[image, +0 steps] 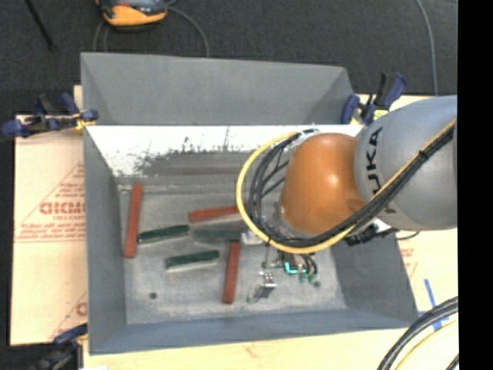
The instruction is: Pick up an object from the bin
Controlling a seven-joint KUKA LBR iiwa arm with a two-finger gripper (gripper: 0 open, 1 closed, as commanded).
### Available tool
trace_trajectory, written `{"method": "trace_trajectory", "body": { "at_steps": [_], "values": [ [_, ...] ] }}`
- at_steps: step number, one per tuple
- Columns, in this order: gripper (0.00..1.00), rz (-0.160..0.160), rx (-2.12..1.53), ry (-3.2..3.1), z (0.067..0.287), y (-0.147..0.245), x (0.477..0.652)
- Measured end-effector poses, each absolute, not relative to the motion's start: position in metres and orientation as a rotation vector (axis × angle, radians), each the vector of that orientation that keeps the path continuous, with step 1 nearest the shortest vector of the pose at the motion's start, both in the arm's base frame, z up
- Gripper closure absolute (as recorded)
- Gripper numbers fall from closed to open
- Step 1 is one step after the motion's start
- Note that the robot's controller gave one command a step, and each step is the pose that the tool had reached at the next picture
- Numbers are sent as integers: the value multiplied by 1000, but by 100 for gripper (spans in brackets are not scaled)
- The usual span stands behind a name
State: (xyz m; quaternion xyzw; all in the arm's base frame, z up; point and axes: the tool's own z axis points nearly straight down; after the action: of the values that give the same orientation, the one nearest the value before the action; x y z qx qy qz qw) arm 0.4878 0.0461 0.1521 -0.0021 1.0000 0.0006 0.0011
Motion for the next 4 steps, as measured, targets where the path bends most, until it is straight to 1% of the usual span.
{"method": "trace_trajectory", "body": {
  "at_steps": [1,2,3,4],
  "values": [
    [100,-2,-427,3131,87,50,568],
    [100,-2,-425,3131,87,50,568],
    [100,3,-419,3111,85,51,561],
    [100,3,-416,3111,85,51,561]
  ]
}}
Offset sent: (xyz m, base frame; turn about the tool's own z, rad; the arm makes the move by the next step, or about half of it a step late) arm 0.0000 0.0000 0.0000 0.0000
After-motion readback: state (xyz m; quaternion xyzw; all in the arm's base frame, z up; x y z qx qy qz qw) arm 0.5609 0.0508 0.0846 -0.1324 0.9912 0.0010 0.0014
